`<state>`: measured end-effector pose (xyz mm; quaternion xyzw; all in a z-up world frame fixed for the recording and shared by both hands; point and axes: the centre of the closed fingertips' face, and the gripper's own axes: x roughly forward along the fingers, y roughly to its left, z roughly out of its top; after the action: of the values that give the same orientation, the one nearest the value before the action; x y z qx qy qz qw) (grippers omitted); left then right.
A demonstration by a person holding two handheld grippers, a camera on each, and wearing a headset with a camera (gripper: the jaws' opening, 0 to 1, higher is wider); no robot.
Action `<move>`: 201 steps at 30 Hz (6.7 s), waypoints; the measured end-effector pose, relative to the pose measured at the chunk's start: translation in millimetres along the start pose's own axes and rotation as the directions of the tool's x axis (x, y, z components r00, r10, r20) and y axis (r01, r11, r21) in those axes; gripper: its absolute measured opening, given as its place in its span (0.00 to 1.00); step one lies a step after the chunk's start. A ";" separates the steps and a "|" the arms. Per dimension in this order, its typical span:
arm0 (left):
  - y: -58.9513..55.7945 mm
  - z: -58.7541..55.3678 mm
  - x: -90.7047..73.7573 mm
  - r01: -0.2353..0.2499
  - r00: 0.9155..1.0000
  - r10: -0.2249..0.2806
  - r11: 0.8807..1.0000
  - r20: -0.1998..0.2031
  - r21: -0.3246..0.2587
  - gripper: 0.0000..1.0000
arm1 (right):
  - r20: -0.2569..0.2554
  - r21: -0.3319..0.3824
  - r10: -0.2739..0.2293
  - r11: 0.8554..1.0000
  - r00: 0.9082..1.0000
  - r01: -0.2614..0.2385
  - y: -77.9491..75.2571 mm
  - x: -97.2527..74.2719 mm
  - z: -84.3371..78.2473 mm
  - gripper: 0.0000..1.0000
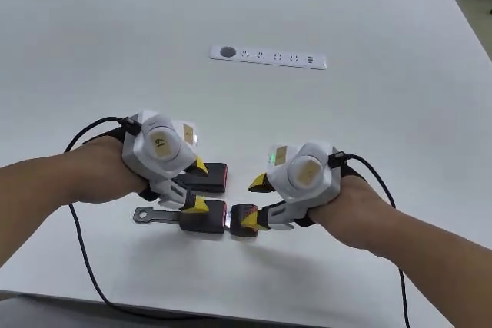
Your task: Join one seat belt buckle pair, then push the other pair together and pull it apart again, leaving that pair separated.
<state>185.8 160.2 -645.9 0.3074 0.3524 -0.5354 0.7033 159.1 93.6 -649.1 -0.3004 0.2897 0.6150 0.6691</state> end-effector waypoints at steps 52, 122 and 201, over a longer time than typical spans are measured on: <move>28.4 -25.6 27.9 0.081 0.985 -0.068 0.993 -0.156 0.082 0.34 | -0.149 0.059 0.023 0.998 0.989 -0.015 -63.4 -62.6 -145.8 0.33; 34.9 -37.4 37.6 0.103 0.974 -0.089 0.993 -0.206 0.061 0.33 | -0.068 -0.056 0.065 0.996 0.996 -0.069 -53.9 38.9 -17.8 0.32; 30.5 -34.0 37.7 0.110 0.977 -0.095 0.991 -0.193 0.070 0.33 | -0.099 -0.006 0.035 0.999 0.994 -0.036 -60.7 -13.5 -83.0 0.33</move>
<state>216.4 174.7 -694.4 0.3663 0.4114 -0.5529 0.6252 217.1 18.1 -690.2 -0.3278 0.3253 0.6122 0.6418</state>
